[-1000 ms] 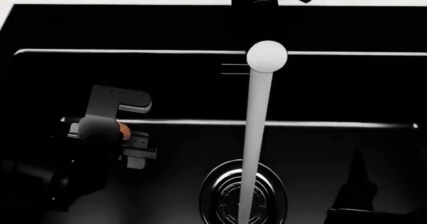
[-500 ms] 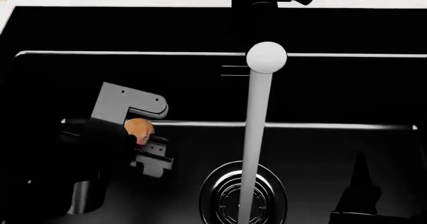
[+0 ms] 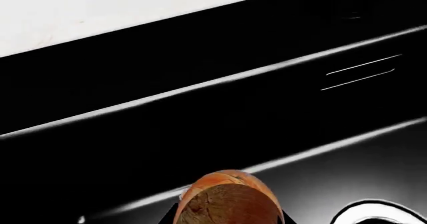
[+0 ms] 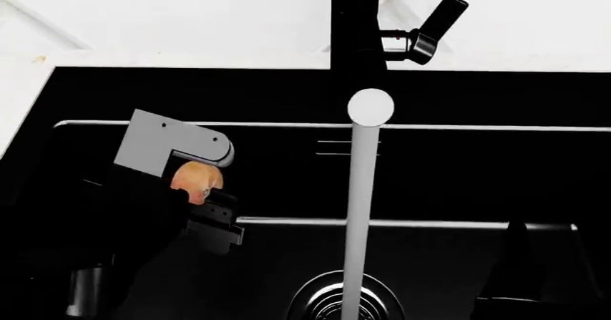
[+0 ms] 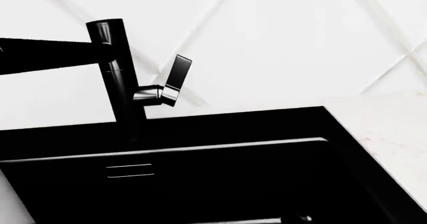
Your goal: Pick the broccolis and asparaguss from the sink and place them in one bowl. Place the onion in the other bowl. Then turn off the sink faucet.
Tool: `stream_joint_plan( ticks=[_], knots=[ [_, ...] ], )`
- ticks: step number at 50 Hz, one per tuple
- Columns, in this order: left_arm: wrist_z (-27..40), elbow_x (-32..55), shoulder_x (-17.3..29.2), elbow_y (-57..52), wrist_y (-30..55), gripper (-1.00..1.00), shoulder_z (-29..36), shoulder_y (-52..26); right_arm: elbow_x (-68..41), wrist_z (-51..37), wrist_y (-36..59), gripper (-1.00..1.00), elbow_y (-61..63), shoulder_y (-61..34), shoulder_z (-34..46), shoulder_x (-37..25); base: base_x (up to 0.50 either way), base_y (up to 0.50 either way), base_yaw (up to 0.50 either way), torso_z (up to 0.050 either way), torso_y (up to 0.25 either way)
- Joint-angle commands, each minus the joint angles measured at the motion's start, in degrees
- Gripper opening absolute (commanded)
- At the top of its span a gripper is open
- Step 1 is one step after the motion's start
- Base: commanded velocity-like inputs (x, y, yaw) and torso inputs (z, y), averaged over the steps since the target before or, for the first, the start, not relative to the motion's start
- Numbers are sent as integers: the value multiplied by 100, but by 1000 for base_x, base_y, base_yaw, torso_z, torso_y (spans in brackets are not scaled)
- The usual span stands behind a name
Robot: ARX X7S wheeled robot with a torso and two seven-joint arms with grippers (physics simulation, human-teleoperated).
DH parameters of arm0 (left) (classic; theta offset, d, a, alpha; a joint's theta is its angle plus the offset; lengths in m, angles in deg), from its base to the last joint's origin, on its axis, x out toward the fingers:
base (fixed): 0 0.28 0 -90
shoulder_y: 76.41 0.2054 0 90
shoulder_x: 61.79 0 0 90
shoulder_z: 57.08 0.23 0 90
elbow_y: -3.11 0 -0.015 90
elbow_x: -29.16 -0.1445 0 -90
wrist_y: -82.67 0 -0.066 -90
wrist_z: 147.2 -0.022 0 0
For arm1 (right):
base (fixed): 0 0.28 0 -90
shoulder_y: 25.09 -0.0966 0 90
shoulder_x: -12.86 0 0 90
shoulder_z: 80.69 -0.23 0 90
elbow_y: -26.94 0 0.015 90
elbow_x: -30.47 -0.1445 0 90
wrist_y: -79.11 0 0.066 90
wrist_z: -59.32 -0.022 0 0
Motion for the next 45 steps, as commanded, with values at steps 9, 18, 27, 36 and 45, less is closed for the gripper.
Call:
stream_joint_plan(
  ticks=[9,18,27,36,45],
  knots=[
    [180,204,297,-594,-45,-100,-221,-101,-374,-103,135,100,95,-102,-175,-286,1,0,0,0,117],
    [213,255,329,-687,-81,-100,-284,-99,-437,-130,158,100,132,-73,-247,-343,0,0,0,0,118],
    [146,487,446,-896,-127,-100,-432,-43,-451,-144,155,100,136,-36,-335,-371,1,0,0,0,110],
    [-3,-357,862,-1800,-554,-100,-345,31,-582,-135,190,100,156,-94,-443,-507,0,0,0,0,15],
    [224,-717,1660,-3365,-611,-100,-324,69,-631,-39,388,100,8,-884,139,-542,0,0,0,0,0]
  ],
)
